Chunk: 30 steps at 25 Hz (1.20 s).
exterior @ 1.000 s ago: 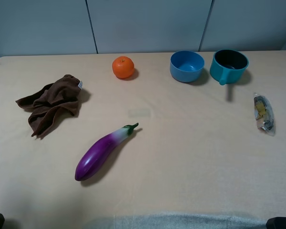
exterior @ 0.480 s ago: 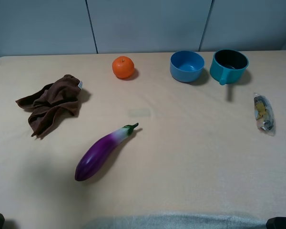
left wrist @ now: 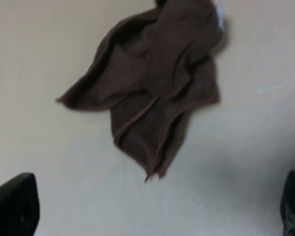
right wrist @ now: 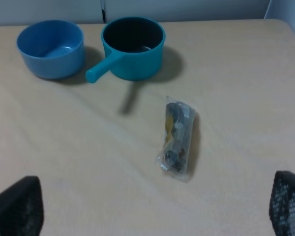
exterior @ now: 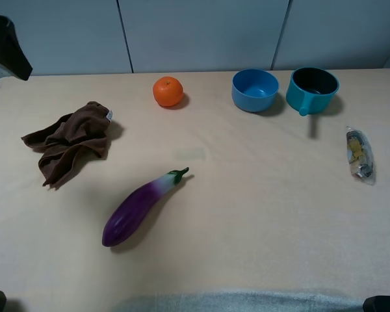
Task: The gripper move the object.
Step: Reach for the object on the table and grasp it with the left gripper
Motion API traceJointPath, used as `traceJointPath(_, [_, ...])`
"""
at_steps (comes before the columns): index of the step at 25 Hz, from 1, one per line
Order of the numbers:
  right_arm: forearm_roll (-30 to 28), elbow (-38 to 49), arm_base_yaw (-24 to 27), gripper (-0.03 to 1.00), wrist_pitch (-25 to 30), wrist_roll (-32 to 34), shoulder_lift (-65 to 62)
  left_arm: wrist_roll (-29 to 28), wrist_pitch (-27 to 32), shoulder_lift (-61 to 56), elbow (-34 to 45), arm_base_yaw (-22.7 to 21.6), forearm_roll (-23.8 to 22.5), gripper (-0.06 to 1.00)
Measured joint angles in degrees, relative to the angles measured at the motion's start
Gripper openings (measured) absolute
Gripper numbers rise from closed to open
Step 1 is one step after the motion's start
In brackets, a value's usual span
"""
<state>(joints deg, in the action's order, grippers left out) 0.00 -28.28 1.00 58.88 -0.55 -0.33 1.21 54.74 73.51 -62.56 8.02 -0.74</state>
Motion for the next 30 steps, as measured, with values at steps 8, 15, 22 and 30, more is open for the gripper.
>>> traceJointPath(8, [0.0, 0.0, 0.0, 0.69, 0.0, 0.0, 0.0, 0.0, -1.3, 11.0, -9.0, 5.3, -0.1, 0.98])
traceJointPath(15, [0.0, 0.0, 0.0, 0.69, 0.0, 0.0, 0.0, 0.0, -1.4, 20.7, -17.3, 9.0, -0.9, 0.98])
traceJointPath(22, [0.0, 0.0, 0.0, 0.69, 0.0, 0.0, 0.0, -0.1, -1.5, 30.3, -25.1, 11.3, -1.0, 0.98])
traceJointPath(30, [0.0, 0.0, 0.0, 0.69, 0.0, 0.0, 0.0, -0.5, -1.6, 40.9, -34.9, 13.7, -2.7, 0.98])
